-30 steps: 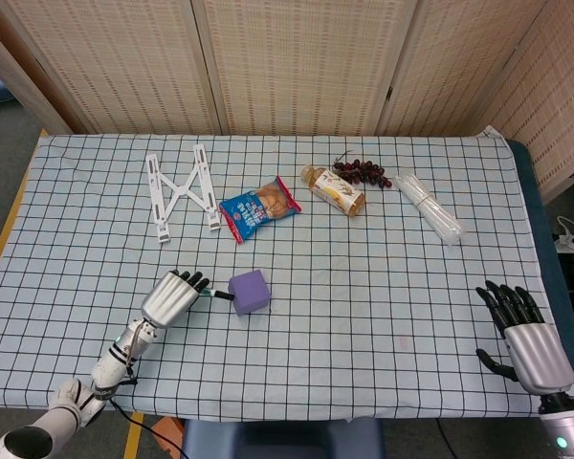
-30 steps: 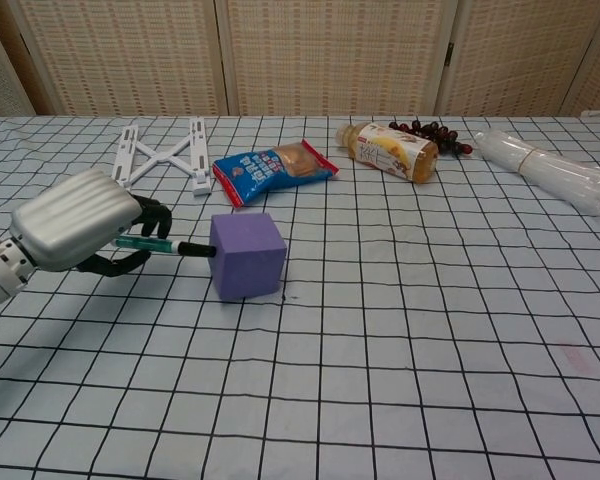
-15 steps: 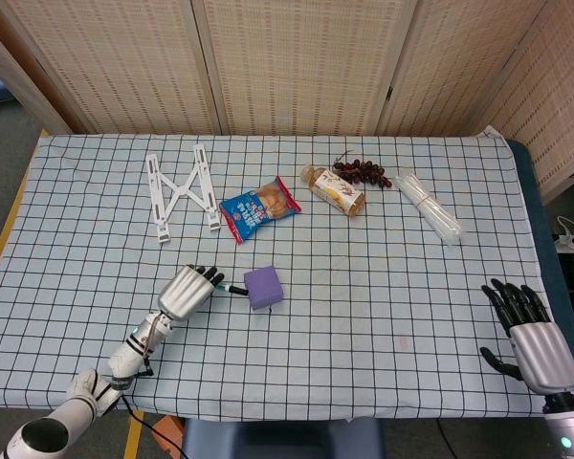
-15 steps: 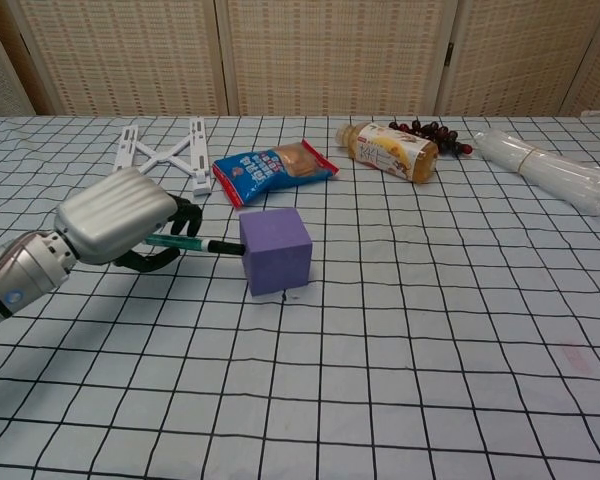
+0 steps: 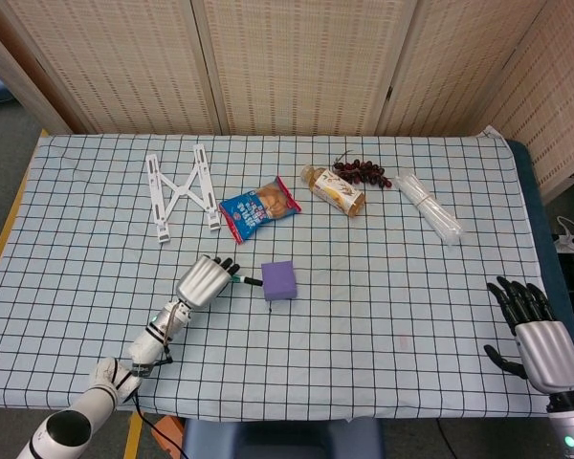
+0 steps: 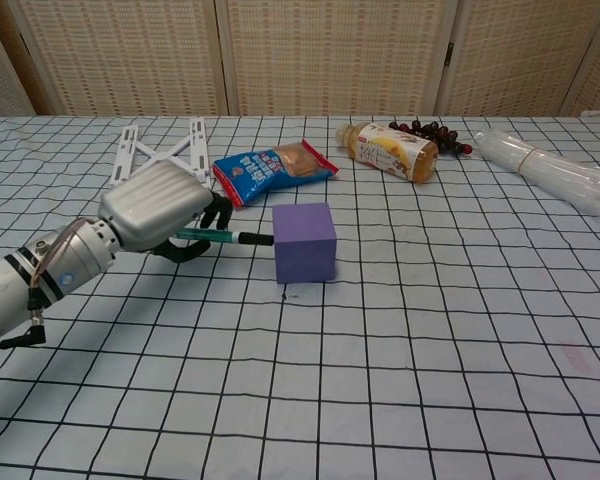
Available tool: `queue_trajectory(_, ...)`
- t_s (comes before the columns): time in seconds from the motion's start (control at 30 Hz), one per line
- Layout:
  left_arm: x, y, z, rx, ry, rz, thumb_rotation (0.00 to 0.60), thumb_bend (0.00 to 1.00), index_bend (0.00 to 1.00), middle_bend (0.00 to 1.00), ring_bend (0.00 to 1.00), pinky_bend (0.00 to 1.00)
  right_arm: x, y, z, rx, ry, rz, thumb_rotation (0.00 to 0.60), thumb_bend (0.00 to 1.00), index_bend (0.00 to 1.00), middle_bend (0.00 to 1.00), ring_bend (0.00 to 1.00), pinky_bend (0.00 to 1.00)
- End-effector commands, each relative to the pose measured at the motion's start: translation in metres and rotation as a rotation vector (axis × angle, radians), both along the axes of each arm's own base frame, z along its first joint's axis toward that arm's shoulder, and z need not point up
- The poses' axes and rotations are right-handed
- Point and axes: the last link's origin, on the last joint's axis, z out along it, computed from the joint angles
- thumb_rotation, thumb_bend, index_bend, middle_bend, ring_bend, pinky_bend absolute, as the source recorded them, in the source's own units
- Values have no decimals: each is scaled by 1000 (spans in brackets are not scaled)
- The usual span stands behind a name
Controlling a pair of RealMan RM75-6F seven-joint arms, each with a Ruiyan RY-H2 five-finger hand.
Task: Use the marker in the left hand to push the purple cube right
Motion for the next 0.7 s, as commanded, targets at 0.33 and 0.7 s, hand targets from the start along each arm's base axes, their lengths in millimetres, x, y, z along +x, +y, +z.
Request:
queue_trajectory(0.33, 23, 4, -16, -24, 2, -19, 600, 739, 749, 773, 685, 856, 0, 1, 4, -5, -11, 0, 600, 133, 0, 0, 0, 0)
queue_trajectory(0.7, 34, 6, -31, -66, 4, 4, 600, 738, 749, 773, 686, 856, -4, 6, 16, -41, -19, -15, 600, 133, 0, 0, 0, 0)
